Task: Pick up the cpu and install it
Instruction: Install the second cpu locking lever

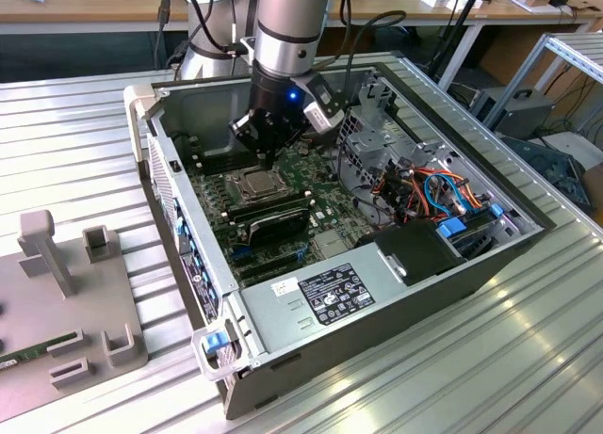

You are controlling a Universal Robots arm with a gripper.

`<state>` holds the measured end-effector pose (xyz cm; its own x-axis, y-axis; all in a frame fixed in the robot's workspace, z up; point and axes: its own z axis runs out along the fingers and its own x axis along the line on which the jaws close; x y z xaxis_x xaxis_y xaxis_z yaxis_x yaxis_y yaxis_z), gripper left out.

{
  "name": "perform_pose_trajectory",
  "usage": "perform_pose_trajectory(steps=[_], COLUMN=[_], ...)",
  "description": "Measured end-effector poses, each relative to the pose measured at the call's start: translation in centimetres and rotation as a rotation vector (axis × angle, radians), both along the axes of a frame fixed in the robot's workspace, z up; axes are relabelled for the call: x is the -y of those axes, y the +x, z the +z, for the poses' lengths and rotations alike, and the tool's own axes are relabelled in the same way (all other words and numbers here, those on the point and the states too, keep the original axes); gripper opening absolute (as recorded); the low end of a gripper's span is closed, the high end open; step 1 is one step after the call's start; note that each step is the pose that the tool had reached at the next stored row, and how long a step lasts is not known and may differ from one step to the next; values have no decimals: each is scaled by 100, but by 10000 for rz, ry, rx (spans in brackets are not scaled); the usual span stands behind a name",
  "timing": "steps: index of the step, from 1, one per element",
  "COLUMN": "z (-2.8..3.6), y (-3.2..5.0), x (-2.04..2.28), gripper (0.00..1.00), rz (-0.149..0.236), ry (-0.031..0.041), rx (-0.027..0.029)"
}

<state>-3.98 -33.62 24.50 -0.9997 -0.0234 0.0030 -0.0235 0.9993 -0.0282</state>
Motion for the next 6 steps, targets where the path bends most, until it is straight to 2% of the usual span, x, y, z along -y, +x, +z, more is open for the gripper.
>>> perform_pose_trajectory(steps=[6], z=[0], y=[0], x=[0], gripper=[11], rz=[0], ry=[2], rx=[-1])
